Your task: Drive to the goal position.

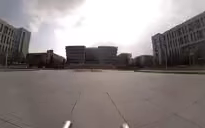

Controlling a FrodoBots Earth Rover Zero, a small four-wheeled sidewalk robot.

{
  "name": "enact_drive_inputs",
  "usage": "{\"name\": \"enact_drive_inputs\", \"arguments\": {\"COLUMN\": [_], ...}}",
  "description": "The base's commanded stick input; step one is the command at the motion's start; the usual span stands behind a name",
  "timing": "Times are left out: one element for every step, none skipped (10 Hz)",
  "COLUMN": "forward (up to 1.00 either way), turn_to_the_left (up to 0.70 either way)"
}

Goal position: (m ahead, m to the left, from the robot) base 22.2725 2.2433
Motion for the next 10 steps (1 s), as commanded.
{"name": "enact_drive_inputs", "arguments": {"forward": [0.70, 0.70, 0.70, 0.70, 0.70, 0.70, 0.70, 0.70, 0.70, 0.70], "turn_to_the_left": [0.00, 0.00, 0.00, 0.00, 0.00, 0.00, 0.00, 0.00, 0.00, 0.00]}}
